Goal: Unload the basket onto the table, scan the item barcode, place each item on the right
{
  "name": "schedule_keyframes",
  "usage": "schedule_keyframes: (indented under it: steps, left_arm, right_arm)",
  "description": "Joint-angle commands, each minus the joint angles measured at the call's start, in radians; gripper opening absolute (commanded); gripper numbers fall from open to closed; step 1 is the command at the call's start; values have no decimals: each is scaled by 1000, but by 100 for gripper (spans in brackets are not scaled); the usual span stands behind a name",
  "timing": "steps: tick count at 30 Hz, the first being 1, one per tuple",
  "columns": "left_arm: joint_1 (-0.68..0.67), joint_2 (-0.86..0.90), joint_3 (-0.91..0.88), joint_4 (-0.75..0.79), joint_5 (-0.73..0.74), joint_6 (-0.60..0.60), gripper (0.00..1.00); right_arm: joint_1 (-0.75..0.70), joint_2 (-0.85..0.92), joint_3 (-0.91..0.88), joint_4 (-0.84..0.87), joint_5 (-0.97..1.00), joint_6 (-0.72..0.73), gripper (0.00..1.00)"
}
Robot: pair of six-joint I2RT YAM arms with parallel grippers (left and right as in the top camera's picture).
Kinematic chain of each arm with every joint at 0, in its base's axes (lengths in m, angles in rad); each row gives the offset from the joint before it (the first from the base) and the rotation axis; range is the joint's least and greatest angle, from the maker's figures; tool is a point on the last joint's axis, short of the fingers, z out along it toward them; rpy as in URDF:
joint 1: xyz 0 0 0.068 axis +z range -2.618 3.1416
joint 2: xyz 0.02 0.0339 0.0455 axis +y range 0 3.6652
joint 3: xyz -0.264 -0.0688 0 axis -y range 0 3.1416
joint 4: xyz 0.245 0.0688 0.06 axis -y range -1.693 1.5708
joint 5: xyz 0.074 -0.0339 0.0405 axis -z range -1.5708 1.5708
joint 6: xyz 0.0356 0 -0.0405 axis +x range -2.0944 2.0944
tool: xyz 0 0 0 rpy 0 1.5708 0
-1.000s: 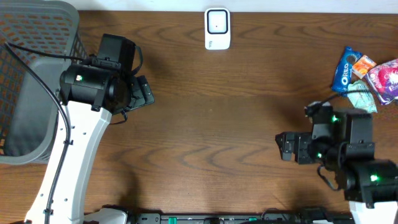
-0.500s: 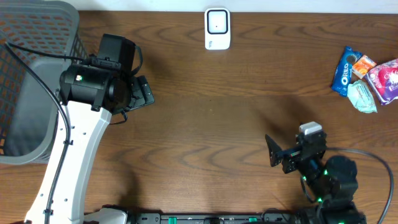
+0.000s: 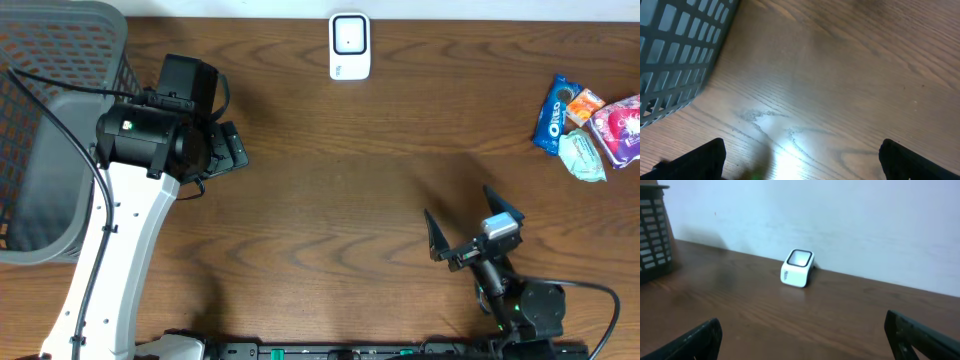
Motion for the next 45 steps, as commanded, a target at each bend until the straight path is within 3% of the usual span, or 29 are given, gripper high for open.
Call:
schedule_keyframes:
  steps: [1, 16, 23, 45]
  left_arm:
    - [4, -7, 5, -3, -6, -5, 98]
    - [4, -7, 5, -3, -6, -5, 98]
    - [4, -7, 5, -3, -6, -5, 98]
    - [4, -7, 5, -3, -6, -5, 98]
  right_arm:
    - [5, -47, -41, 26, 24, -16, 99]
    - [3, -134, -79, 32, 174, -19, 99]
    - [-13, -134, -78, -162, 174, -16, 99]
    - [-55, -133, -78, -158, 180, -8, 99]
